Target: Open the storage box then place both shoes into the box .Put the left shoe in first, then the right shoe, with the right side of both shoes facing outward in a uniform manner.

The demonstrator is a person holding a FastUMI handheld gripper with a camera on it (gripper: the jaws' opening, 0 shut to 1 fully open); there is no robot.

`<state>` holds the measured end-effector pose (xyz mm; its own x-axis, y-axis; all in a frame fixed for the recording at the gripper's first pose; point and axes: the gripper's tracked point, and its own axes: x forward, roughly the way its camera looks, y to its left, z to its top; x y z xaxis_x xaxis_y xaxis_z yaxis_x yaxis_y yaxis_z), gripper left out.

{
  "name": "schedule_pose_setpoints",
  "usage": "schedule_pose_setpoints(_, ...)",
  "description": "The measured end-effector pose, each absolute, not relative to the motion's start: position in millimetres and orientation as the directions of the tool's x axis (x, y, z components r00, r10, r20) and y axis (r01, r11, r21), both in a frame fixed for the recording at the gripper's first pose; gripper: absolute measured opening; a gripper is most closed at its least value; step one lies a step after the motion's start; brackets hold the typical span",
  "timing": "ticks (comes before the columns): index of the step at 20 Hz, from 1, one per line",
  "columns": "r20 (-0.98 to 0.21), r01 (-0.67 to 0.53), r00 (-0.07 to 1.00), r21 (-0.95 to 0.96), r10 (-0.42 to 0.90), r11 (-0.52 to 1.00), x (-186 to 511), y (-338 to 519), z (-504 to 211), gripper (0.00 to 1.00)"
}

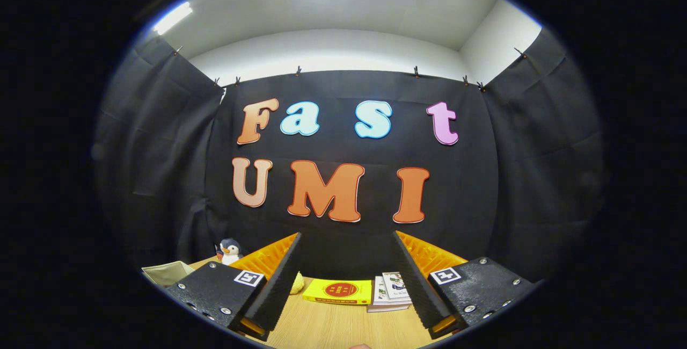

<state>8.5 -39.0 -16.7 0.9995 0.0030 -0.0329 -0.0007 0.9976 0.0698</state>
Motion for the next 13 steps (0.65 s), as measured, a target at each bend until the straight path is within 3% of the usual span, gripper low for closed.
schedule_pose_setpoints(13, -0.029, 0.019, 0.999, 0.053, -0.017, 0.998, 1.3, -47.8, -16.5, 0.97)
